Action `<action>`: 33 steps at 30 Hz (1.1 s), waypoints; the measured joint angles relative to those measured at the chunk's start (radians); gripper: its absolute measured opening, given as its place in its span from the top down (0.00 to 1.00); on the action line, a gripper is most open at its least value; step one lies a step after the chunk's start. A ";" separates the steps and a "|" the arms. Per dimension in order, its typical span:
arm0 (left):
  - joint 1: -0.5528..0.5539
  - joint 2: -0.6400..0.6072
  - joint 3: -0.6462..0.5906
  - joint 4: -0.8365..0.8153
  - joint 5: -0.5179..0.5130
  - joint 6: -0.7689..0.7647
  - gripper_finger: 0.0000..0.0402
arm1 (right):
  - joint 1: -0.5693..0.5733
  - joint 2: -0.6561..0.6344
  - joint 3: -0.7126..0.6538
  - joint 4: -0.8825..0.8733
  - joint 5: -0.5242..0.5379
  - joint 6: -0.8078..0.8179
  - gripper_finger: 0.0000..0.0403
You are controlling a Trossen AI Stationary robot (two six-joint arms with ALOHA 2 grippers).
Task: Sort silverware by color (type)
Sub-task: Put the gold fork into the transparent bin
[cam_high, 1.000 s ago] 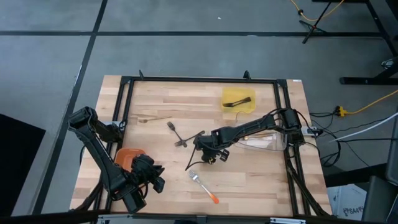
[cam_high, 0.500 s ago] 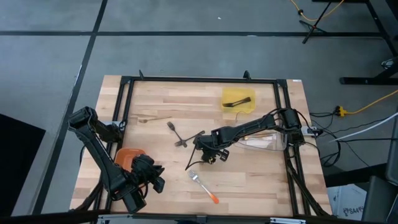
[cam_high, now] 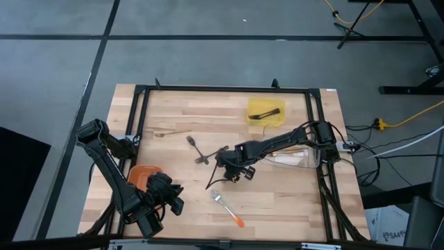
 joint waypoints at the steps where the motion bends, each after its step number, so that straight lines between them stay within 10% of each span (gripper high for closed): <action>1: 0.000 0.000 0.000 0.000 0.000 0.000 0.83 | 0.000 -0.001 0.015 -0.014 0.002 0.013 1.00; 33: 0.055 0.000 0.000 -0.010 -0.157 0.217 0.83 | 0.000 -0.015 0.561 -0.633 0.006 0.287 1.00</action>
